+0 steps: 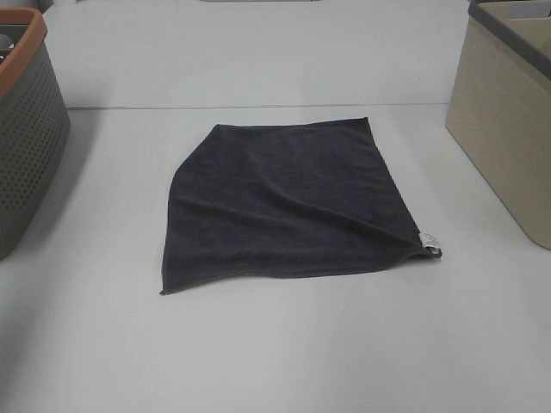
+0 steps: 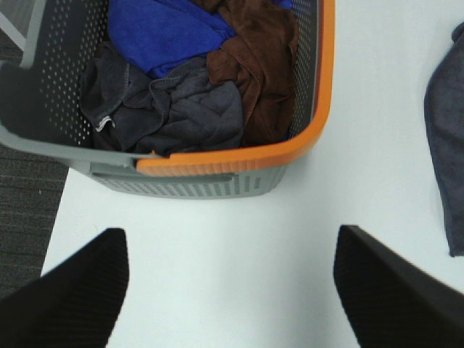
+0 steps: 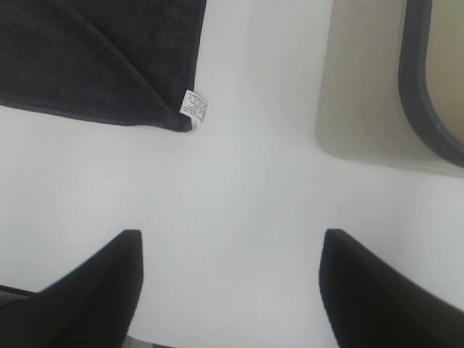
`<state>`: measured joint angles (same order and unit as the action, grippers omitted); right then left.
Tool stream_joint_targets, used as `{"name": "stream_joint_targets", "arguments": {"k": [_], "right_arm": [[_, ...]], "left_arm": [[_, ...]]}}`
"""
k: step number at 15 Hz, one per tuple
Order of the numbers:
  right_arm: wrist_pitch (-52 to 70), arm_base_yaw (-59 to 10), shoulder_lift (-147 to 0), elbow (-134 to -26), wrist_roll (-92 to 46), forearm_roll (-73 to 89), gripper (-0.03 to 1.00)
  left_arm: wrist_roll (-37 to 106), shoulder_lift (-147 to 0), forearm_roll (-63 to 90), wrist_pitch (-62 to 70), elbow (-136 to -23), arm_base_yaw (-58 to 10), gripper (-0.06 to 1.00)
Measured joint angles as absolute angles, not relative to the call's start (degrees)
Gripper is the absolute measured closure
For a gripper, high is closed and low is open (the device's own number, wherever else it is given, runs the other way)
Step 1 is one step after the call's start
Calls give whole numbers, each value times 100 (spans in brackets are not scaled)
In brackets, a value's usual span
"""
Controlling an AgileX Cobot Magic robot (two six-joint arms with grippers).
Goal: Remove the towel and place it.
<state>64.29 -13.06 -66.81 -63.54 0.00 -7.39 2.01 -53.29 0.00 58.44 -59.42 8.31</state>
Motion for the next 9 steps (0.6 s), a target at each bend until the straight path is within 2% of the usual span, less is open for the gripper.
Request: {"name": "stream_joint_targets", "arguments": {"k": [9], "right_arm": [[5661,-1306,-3799,-3369,166,-625,28]], "left_arm": [[92,-1748,-34,6795,-3369,831,21]]}}
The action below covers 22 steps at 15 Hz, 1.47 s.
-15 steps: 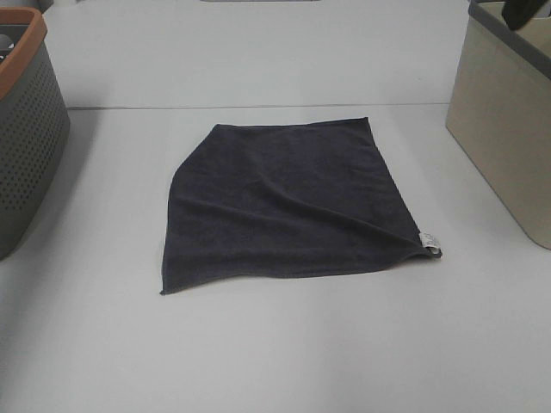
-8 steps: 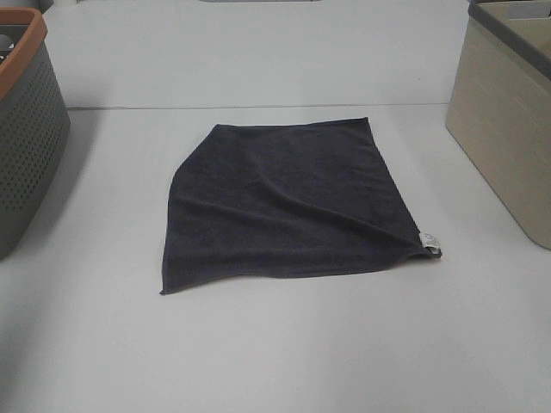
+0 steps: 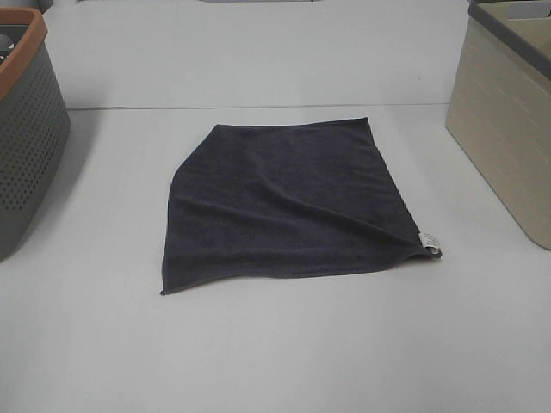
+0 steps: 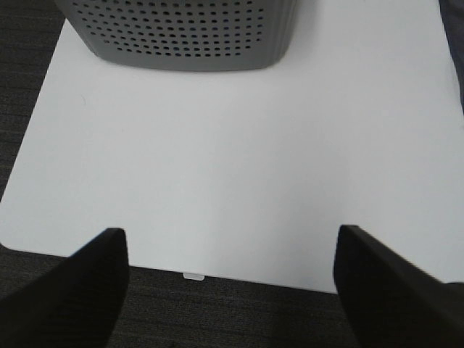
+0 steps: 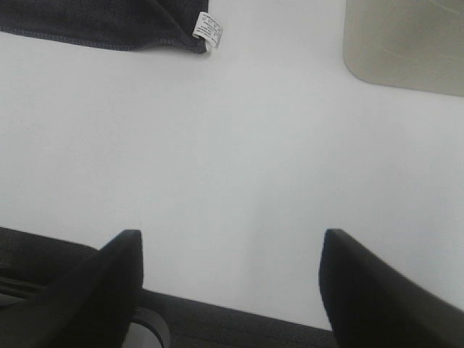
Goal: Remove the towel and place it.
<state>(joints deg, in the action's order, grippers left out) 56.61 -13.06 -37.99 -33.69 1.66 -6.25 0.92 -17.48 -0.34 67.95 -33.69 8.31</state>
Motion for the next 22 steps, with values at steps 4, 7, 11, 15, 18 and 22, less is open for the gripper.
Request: {"name": "stream_joint_targets", "arguments": {"k": [4,7,11,15,18,22], "right_arm": [[5541,-1306,-2979,-3048,172,-602,28],[5569,-1306,-2481,-3048,172,-498,28],[5924,-1306,-1811,-2928,115,-453,30],[6005,-1306,-1352,-2865,92,-430,30],[6010,-1306,-865,-2859,0,-418,30],[6010,-1306,-275,-2859,-172,-327,30]], "left_arm": [[92,-991,-34,6956,-3306,831,21],[92,-590,-34,6916,-3249,831,21],[-183,-407,-34,6274,-3071,831,21],[-286,-407,0,6022,-2939,521,21],[-321,-407,-57,6022,-2939,315,21],[-321,-149,-92,6010,-2939,315,21]]}}
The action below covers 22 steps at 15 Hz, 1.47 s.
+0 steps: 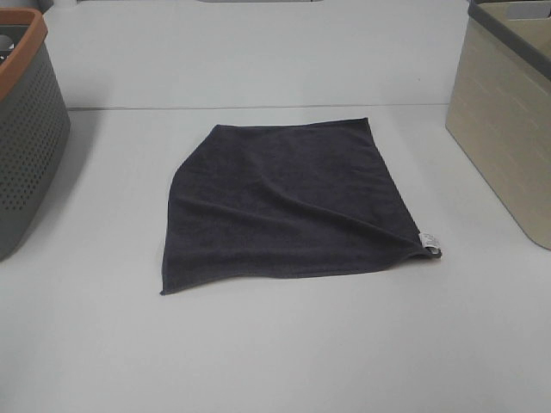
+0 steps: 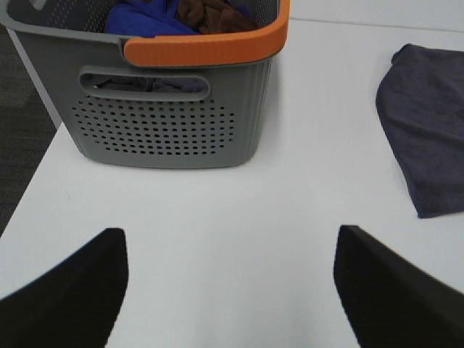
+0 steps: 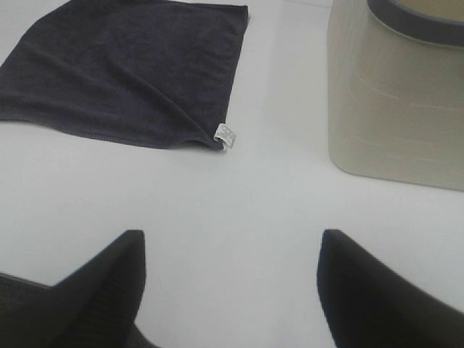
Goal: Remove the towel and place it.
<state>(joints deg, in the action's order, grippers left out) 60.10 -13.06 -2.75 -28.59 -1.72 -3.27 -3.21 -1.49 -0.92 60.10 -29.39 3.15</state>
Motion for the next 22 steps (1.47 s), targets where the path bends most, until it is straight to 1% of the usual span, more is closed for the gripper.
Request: {"name": "stream_joint_targets", "arguments": {"k": [3,22], "right_arm": [[6010,-1306,23,-2859,-246,-304,30],[6010,-1306,23,-2859,-315,-264,30]], "left_arm": [[-321,23,-195,6022,-2939,315,21],[-321,29,-178,6022,-2939,315,21]]}}
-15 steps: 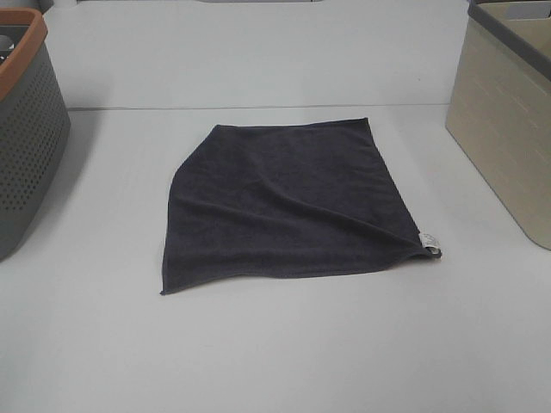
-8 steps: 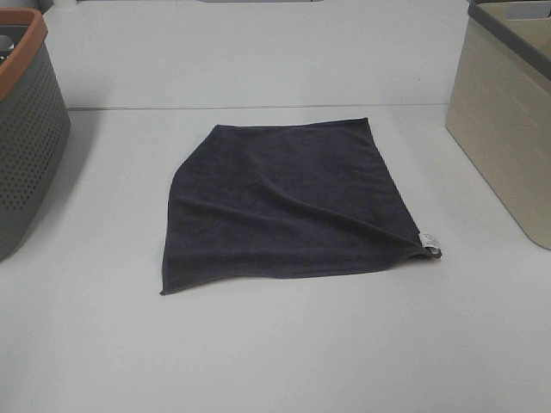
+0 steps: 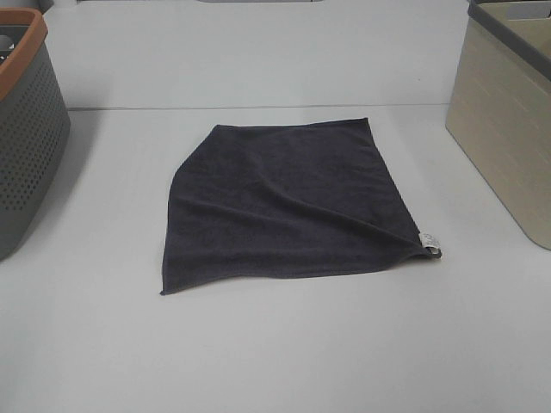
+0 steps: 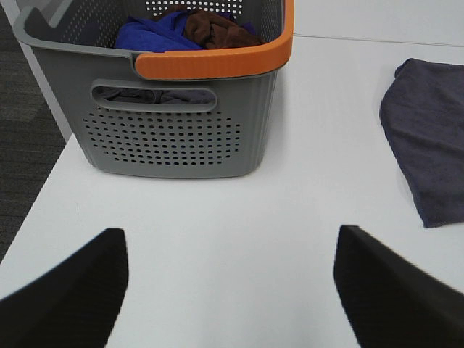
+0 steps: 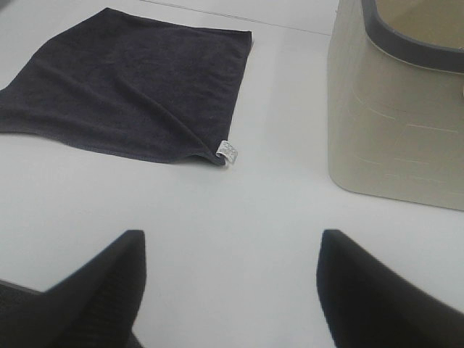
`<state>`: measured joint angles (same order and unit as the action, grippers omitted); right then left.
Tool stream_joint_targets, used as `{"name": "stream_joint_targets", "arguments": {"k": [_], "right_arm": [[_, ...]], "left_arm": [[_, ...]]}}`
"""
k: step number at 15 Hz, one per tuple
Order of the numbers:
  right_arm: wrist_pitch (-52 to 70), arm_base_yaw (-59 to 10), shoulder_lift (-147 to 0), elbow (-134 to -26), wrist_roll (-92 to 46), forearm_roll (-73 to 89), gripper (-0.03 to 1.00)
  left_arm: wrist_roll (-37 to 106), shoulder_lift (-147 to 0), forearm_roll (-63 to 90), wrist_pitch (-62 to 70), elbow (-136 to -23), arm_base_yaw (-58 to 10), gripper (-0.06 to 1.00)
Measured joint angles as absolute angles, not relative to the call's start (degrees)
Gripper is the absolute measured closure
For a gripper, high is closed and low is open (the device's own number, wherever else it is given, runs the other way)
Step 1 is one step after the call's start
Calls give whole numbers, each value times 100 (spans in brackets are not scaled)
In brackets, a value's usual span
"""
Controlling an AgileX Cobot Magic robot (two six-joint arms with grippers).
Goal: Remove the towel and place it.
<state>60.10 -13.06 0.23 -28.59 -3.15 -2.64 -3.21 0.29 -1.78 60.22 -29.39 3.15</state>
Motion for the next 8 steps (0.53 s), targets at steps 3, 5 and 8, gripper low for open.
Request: {"name": "stream_joint_targets", "arguments": {"k": [3,5,8], "right_arm": [[6010,-1306,23,-2859,-315,-264,30],[6010,-1306,23,-2859,-315,-264,30],[6010,-1306,23,-2859,-315,-264,30]], "left_arm": [[-321,29,-178,6022,-2939,315,21],[-321,29,-178,6022,-2939,315,21],[-321,29,-178,6022,-2939,315,21]]}}
